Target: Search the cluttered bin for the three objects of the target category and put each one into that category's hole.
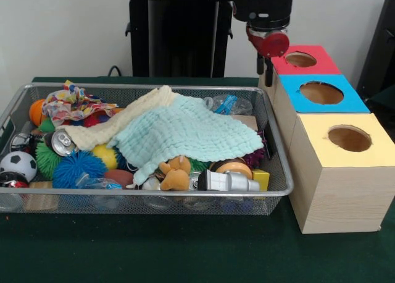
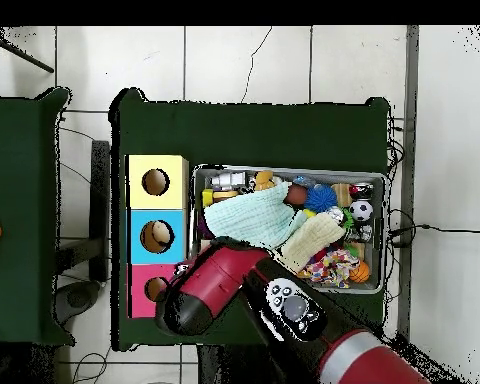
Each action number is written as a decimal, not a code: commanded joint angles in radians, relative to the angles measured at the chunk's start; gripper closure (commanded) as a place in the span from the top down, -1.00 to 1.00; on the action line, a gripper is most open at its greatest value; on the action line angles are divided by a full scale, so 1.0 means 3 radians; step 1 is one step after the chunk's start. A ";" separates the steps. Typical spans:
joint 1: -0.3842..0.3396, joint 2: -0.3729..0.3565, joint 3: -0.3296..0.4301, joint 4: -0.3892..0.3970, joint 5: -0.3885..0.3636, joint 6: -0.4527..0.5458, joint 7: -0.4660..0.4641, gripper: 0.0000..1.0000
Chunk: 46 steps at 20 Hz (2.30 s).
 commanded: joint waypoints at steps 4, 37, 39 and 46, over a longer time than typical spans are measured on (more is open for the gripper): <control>0.0101 0.0276 -0.0388 -0.0386 -0.0387 -0.0277 0.0411 1.00; -0.0348 0.0241 -0.0011 -0.0450 -0.0188 0.0264 -0.0417 1.00; -0.0383 0.0136 0.0075 -0.0441 -0.0029 0.0414 -0.0504 1.00; -0.0491 0.0016 0.0223 -0.0468 0.0106 0.0715 -0.0788 1.00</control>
